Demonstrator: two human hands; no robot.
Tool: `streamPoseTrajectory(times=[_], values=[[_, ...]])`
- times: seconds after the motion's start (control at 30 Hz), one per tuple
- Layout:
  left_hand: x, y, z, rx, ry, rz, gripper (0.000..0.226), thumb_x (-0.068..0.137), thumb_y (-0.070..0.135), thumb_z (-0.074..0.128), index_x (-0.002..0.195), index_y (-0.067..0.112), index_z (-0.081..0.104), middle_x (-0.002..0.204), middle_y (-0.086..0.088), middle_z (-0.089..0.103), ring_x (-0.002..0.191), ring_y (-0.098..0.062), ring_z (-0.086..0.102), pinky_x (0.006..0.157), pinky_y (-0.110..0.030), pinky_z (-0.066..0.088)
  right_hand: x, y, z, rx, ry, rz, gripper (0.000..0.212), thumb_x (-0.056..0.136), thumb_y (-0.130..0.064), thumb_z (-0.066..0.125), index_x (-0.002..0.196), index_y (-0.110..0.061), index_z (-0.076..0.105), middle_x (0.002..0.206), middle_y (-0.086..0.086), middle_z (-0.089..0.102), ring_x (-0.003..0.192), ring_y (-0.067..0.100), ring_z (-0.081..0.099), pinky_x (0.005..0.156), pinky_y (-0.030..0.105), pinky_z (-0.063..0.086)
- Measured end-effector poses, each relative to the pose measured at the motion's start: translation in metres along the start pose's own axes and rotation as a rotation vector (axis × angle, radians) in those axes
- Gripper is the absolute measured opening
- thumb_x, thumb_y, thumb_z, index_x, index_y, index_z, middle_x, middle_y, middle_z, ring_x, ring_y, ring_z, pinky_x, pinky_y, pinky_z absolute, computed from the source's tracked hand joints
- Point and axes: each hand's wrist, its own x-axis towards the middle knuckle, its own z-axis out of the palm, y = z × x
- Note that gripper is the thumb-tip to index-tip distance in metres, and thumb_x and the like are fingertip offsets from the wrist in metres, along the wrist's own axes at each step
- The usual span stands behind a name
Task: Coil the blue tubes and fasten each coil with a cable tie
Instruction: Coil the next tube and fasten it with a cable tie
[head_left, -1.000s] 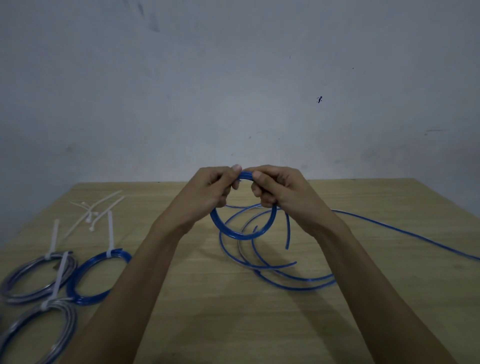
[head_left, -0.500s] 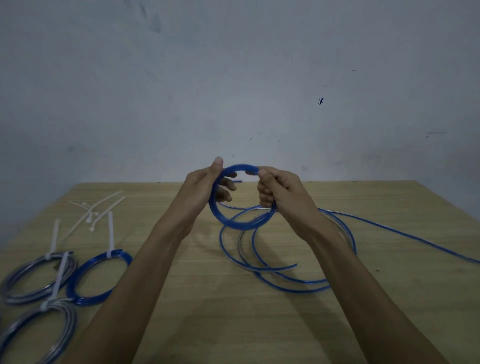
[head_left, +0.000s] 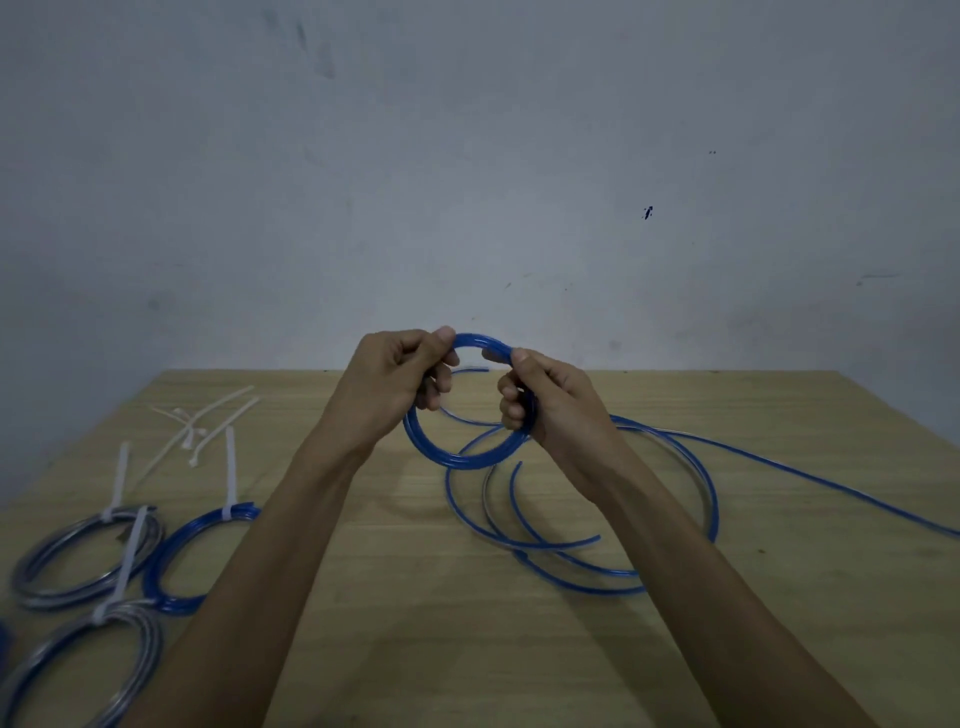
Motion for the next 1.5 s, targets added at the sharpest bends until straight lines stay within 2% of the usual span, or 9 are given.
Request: streamPoseTrajectory(times=[0.17, 0.27, 0.53, 0.7, 0.83, 0.97, 1.2, 1.37, 1.5], values=[[0.0, -0.01, -0.003, -0.121, 0.146, -0.053, 0.042, 0.102, 0.038, 0.053, 0.089, 0.002, 0.068, 0.062, 0.001, 0.065, 0.05, -0.01, 0.056, 0.054, -0.022, 0.045, 0.002, 0.009, 0.012, 0.066, 0.068, -0.049, 0.028, 0.108, -0.015, 0.043, 0.116, -0.009, 0.069, 0.077, 0.002, 0.063, 0.069, 0.013, 0.057, 0.068, 0.027, 0.05], [-0.003, -0.015, -0.012, -0.032, 0.106, -0.07, 0.044, 0.103, 0.039, 0.05, 0.091, 0.001, 0.067, 0.067, -0.004, 0.07, 0.054, -0.015, 0.063, 0.055, -0.022, 0.048, 0.006, 0.014, 0.016, 0.101, 0.062, -0.026, 0.027, 0.107, -0.014, 0.046, 0.122, -0.007, 0.067, 0.079, 0.001, 0.064, 0.068, 0.012, 0.053, 0.066, 0.025, 0.048], [-0.013, -0.031, -0.054, 0.196, -0.044, -0.026, 0.031, 0.102, 0.036, 0.054, 0.094, 0.012, 0.074, 0.074, -0.004, 0.072, 0.059, -0.016, 0.067, 0.062, -0.021, 0.047, 0.029, 0.011, 0.037, -0.07, -0.213, 0.111, 0.028, 0.106, -0.012, 0.049, 0.125, -0.001, 0.065, 0.094, 0.01, 0.071, 0.062, 0.008, 0.05, 0.064, 0.02, 0.046], [-0.01, -0.035, -0.078, 0.127, 0.161, 0.024, 0.031, 0.101, 0.031, 0.057, 0.09, 0.008, 0.074, 0.071, -0.004, 0.07, 0.056, -0.012, 0.061, 0.059, -0.013, 0.044, 0.044, 0.025, 0.072, -0.161, -0.081, -0.026, 0.026, 0.105, -0.019, 0.051, 0.123, -0.006, 0.066, 0.086, 0.006, 0.073, 0.066, 0.011, 0.06, 0.067, 0.023, 0.052], [-0.01, -0.037, -0.092, 0.088, 0.23, -0.005, 0.032, 0.101, 0.033, 0.056, 0.092, 0.008, 0.074, 0.073, -0.004, 0.072, 0.058, -0.012, 0.064, 0.059, -0.014, 0.046, 0.054, 0.035, 0.095, -0.156, 0.014, -0.121, 0.026, 0.105, -0.018, 0.052, 0.123, -0.011, 0.069, 0.078, -0.002, 0.065, 0.06, 0.008, 0.048, 0.059, 0.02, 0.043], [-0.012, -0.036, -0.115, 0.154, 0.154, -0.068, 0.034, 0.103, 0.035, 0.051, 0.095, 0.01, 0.072, 0.073, -0.004, 0.073, 0.06, -0.013, 0.067, 0.063, -0.017, 0.05, 0.073, 0.034, 0.1, -0.029, -0.13, 0.003, 0.026, 0.103, -0.015, 0.054, 0.122, -0.005, 0.069, 0.079, 0.001, 0.06, 0.06, 0.008, 0.039, 0.059, 0.021, 0.038], [-0.011, -0.042, -0.139, 0.168, 0.085, -0.063, 0.038, 0.104, 0.032, 0.05, 0.091, 0.002, 0.069, 0.06, 0.004, 0.042, 0.053, -0.01, 0.037, 0.05, -0.021, 0.033, 0.095, 0.041, 0.128, 0.028, -0.294, 0.121, 0.025, 0.102, -0.01, 0.055, 0.117, 0.002, 0.07, 0.084, 0.009, 0.067, 0.061, 0.009, 0.041, 0.058, 0.021, 0.037], [-0.007, -0.048, -0.175, 0.303, 0.065, -0.052, 0.035, 0.105, 0.032, 0.048, 0.08, 0.013, 0.064, 0.06, 0.007, 0.046, 0.056, -0.012, 0.041, 0.053, -0.023, 0.036, 0.111, 0.05, 0.158, 0.156, -0.306, 0.202, 0.021, 0.099, -0.009, 0.059, 0.112, 0.002, 0.071, 0.087, 0.009, 0.072, 0.061, 0.009, 0.044, 0.059, 0.021, 0.038], [-0.011, -0.051, -0.2, 0.398, 0.14, -0.029, 0.033, 0.104, 0.037, 0.05, 0.088, 0.014, 0.069, 0.071, 0.005, 0.062, 0.054, -0.01, 0.055, 0.058, -0.02, 0.046, 0.129, 0.06, 0.182, 0.146, -0.371, 0.176, 0.025, 0.099, -0.011, 0.06, 0.118, 0.004, 0.07, 0.091, 0.011, 0.071, 0.063, 0.008, 0.045, 0.06, 0.02, 0.041]])
